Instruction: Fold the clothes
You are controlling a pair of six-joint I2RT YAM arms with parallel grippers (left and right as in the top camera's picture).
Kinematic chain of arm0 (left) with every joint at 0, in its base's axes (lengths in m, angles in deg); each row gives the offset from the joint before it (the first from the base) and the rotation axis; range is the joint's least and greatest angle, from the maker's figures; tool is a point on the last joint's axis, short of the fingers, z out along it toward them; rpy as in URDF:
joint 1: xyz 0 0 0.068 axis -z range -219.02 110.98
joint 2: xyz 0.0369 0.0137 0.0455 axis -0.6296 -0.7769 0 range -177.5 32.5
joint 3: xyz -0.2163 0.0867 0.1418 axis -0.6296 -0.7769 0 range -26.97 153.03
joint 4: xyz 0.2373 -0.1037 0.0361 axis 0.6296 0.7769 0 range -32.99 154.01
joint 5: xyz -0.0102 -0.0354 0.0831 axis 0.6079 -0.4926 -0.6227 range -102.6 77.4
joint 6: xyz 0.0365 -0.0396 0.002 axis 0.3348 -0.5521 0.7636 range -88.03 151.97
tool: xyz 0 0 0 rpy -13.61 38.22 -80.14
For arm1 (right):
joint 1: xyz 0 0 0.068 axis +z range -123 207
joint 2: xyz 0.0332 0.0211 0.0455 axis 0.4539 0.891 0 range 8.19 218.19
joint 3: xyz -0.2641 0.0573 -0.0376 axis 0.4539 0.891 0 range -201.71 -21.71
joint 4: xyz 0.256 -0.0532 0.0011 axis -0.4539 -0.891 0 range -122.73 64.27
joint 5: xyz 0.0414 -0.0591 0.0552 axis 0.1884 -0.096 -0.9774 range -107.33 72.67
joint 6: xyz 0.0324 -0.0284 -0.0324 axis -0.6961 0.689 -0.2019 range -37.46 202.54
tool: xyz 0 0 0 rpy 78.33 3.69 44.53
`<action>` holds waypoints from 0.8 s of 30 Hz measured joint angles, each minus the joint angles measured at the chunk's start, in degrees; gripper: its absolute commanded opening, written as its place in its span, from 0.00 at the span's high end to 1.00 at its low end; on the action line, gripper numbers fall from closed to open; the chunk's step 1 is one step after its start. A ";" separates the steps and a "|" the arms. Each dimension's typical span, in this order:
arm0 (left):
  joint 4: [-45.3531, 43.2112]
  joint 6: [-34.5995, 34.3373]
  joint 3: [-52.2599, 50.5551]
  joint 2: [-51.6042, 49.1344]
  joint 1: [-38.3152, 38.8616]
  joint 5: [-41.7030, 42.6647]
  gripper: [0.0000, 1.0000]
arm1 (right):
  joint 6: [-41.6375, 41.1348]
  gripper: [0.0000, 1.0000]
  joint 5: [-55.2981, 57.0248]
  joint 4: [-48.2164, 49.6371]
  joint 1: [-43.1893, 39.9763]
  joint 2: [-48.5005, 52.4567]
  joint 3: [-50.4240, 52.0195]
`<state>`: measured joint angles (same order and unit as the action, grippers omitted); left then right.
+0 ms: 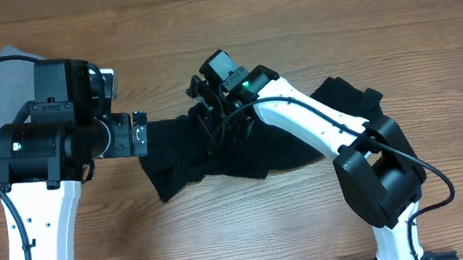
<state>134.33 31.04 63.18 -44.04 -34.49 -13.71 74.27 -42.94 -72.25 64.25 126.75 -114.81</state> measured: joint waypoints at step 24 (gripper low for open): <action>-6.45 0.70 0.09 -27.43 8.07 17.62 0.41 | -3.54 0.55 6.14 -19.69 -32.35 -19.67 0.00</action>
<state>127.88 31.74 63.26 -71.47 -26.42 3.91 70.73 -36.79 -91.95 31.90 107.08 -114.81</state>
